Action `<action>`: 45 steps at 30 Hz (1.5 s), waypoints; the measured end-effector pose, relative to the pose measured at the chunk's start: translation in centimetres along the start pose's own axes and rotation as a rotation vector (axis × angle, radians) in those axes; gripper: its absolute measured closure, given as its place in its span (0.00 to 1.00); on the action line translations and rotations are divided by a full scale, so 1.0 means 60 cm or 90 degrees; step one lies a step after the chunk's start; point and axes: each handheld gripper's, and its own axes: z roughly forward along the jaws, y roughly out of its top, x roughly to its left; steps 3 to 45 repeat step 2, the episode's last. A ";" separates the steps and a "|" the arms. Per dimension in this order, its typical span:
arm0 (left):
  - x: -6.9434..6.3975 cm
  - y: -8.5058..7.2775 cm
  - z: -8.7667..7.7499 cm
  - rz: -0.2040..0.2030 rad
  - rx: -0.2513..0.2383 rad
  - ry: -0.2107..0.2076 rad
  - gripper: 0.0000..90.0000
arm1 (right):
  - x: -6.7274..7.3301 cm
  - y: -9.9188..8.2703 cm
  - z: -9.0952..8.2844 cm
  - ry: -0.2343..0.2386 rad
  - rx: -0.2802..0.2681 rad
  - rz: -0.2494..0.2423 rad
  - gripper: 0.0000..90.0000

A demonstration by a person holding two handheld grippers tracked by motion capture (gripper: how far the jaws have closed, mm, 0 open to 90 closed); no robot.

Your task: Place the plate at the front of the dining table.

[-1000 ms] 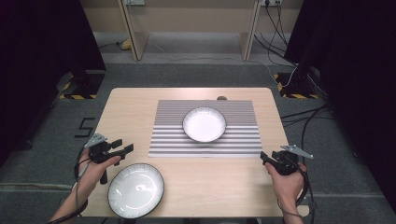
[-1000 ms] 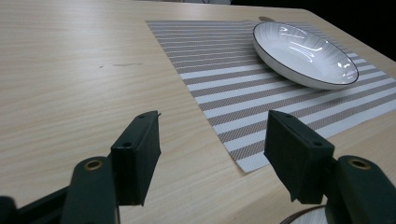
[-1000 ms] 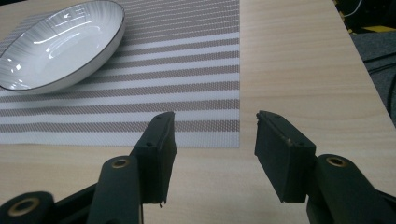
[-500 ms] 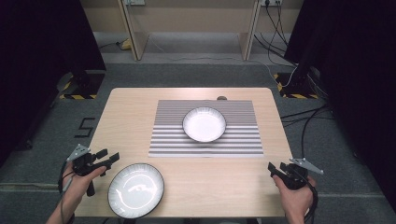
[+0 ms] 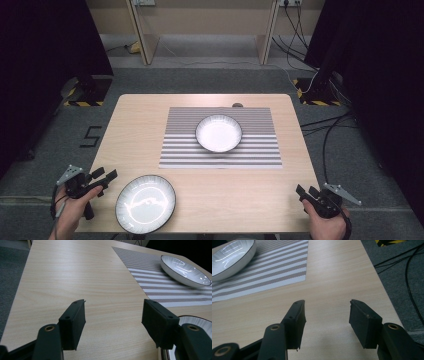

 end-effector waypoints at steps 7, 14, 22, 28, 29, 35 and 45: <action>-0.008 0.012 0.008 0.009 0.002 -0.013 0.39 | 0.002 0.000 0.003 0.003 0.001 0.003 0.52; -0.008 0.012 0.008 0.009 0.002 -0.013 0.39 | 0.002 0.000 0.003 0.003 0.001 0.003 0.52; -0.008 0.012 0.008 0.009 0.002 -0.013 0.39 | 0.002 0.000 0.003 0.003 0.001 0.003 0.52; -0.008 0.012 0.008 0.009 0.002 -0.013 0.39 | 0.002 0.000 0.003 0.003 0.001 0.003 0.52; -0.008 0.012 0.008 0.009 0.002 -0.013 0.39 | 0.002 0.000 0.003 0.003 0.001 0.003 0.52; -0.008 0.012 0.008 0.009 0.002 -0.013 0.39 | 0.002 0.000 0.003 0.003 0.001 0.003 0.52; -0.008 0.012 0.008 0.009 0.002 -0.013 0.39 | 0.002 0.000 0.003 0.003 0.001 0.003 0.52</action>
